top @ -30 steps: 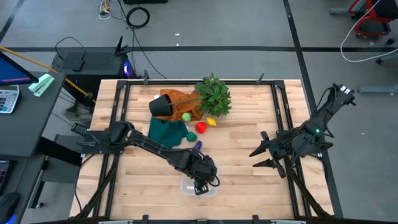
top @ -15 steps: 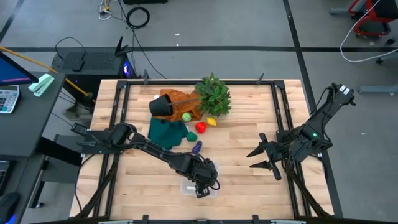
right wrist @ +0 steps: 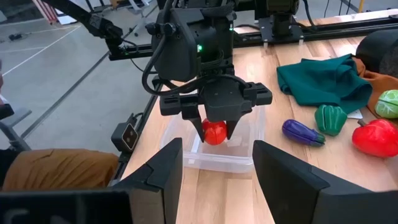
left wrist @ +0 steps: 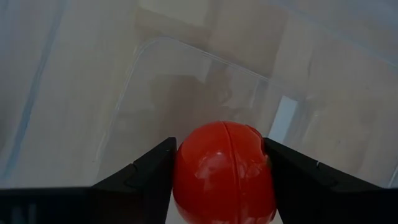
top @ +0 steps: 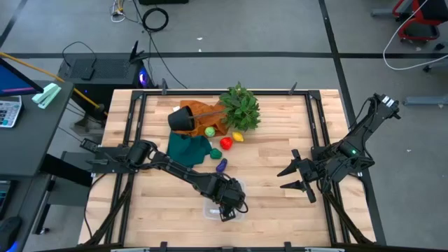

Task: Pick and placing Produce into tupperware
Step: Put the red tomato into the transparent bin, then put the green bell pepper into the transparent bin

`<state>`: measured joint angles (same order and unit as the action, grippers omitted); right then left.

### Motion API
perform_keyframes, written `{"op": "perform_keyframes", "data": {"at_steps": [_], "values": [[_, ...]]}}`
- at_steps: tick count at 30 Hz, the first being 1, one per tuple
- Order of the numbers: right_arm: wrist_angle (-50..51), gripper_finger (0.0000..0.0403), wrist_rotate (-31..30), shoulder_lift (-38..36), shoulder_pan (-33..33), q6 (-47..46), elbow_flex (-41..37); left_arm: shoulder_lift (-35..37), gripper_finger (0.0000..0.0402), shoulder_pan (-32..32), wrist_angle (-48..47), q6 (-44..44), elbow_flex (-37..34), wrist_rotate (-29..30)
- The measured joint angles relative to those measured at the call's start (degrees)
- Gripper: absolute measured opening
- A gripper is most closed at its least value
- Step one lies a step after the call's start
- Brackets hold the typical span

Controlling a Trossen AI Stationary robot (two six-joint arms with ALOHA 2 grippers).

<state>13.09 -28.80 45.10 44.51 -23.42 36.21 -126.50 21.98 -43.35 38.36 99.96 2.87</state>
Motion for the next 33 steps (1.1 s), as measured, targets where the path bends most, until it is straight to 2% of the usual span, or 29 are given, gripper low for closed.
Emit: {"op": "perform_keyframes", "data": {"at_steps": [19, 26, 33], "values": [[0.0, 0.0155, 0.0, 0.0, 0.0, -0.4, 0.0, 0.0, 0.0275, 0.0, 0.1, 0.5, 0.0, 2.4], [0.0, 0.0155, 0.0, 0.0, 0.0, -0.4, 0.0, 1.3, 0.0262, -0.2, -0.3, 0.5, 0.0, 2.4], [-0.4, 0.0155, 0.1, 0.0, 0.0, -0.6, 0.0, 3.4, 0.0244, -0.7, -5.0, 0.3, 0.2, 2.6]]}}
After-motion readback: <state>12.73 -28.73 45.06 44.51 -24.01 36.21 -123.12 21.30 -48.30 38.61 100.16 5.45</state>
